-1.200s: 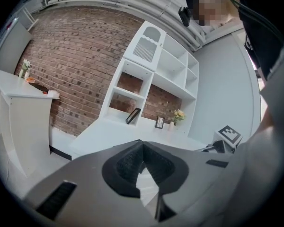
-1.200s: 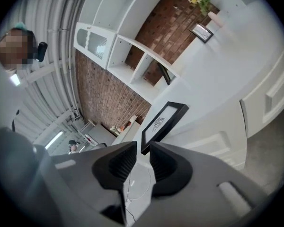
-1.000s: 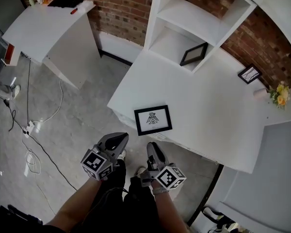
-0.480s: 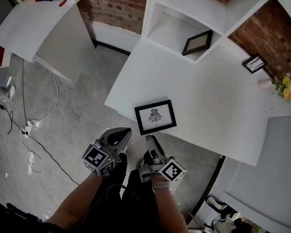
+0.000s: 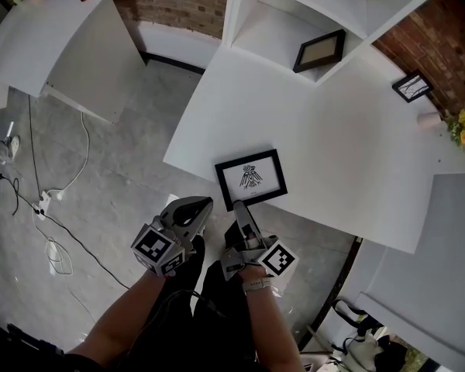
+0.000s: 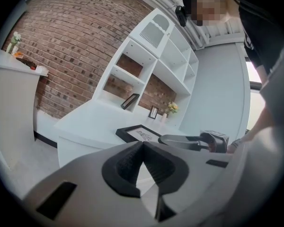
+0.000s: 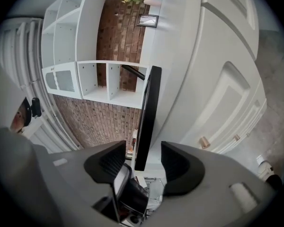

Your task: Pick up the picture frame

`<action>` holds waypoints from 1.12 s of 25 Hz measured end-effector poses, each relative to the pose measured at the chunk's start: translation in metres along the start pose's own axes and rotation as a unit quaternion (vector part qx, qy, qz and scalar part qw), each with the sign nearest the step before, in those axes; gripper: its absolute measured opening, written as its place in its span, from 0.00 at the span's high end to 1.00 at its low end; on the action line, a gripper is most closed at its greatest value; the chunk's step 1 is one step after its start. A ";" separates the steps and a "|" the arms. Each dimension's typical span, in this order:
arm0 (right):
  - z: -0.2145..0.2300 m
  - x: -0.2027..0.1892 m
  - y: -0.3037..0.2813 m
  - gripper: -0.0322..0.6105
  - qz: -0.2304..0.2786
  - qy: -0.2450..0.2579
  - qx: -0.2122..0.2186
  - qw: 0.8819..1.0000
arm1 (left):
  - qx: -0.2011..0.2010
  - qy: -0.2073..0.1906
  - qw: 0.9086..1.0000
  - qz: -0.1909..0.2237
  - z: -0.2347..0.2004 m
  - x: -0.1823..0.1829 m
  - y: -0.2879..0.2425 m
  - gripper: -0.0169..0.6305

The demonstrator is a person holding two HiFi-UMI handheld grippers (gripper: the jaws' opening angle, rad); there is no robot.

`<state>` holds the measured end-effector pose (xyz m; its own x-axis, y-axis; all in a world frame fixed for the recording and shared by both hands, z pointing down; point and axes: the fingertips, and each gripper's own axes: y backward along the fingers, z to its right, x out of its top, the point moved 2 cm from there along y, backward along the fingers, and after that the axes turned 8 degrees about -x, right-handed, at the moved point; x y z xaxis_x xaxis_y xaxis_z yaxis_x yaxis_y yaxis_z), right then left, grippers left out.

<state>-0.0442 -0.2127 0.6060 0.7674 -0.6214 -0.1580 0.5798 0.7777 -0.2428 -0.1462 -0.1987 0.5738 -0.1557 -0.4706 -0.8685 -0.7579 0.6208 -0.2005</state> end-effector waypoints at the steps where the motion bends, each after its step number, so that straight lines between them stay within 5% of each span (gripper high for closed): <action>1: 0.001 0.000 -0.002 0.60 0.000 -0.006 0.003 1.000 | 0.000 0.001 1.000 0.000 -0.001 -0.001 0.000 0.97; 16: 0.011 0.001 -0.021 0.61 0.008 -0.110 0.021 0.994 | 0.011 0.024 1.000 0.001 -0.011 -0.015 0.011 0.97; 23: 0.013 -0.001 -0.026 0.76 0.004 -0.143 0.016 0.990 | 0.017 0.034 0.999 0.005 -0.012 -0.019 0.019 0.97; 28: 0.014 -0.001 -0.026 0.76 0.002 -0.165 0.018 0.986 | 0.019 0.037 0.999 0.011 -0.013 -0.018 0.022 0.97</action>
<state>-0.0564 -0.2304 0.6257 0.8139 -0.5580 0.1619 0.5809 0.7871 -0.2073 -0.1680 -0.1845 0.5909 -0.2193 -0.5012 -0.8371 -0.7300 0.6535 -0.2000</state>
